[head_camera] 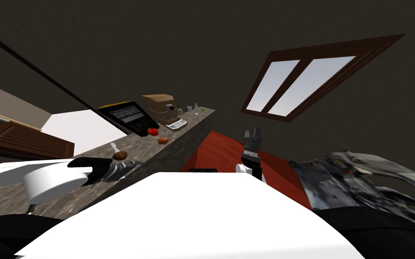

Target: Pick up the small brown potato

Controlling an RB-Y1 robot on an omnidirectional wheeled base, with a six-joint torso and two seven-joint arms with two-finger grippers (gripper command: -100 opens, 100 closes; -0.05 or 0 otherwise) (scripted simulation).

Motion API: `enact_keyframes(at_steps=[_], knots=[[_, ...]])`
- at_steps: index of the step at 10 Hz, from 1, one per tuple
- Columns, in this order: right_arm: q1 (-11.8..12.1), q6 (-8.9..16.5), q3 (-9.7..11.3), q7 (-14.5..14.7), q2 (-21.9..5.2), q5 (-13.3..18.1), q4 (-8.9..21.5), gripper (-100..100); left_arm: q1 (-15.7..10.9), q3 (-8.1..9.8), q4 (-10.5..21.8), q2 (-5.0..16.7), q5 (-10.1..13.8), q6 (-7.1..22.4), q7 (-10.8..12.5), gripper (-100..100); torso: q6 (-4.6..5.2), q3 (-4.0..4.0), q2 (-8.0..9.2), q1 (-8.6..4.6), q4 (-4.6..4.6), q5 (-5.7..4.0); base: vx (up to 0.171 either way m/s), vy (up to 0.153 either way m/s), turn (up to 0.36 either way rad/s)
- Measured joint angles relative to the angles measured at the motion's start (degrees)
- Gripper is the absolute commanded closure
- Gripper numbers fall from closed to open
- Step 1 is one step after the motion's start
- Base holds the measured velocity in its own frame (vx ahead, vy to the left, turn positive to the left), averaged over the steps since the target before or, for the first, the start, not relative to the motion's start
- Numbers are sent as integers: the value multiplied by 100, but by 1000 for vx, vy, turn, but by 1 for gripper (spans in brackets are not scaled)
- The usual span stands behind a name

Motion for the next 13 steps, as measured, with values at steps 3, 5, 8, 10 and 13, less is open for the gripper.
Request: enact_keyframes(at_steps=[3,5,8,10,13], knots=[[0,0,0,0,0,0,0,0,-90,-139,91,159,277,164,92,-100,-1,3,5,4,1,2,81,178,-35],[0,0,-1,0,-1,0,0,0,-154,-212,241,262,405,207,130,-100,0,-7,-11,40,-3,11,99,231,-43],[0,0,0,0,0,0,0,0,-231,-144,398,213,580,360,-47,0,-2,4,9,-4,1,5,51,125,-10],[-1,0,2,0,2,0,0,0,-244,-147,445,93,505,386,-58,-100,-2,15,26,-55,6,-9,25,-6,-56],[-1,0,2,0,2,0,0,0,-235,-212,618,-206,319,373,-134,-100,-2,14,25,-67,5,-13,22,-12,-20]])
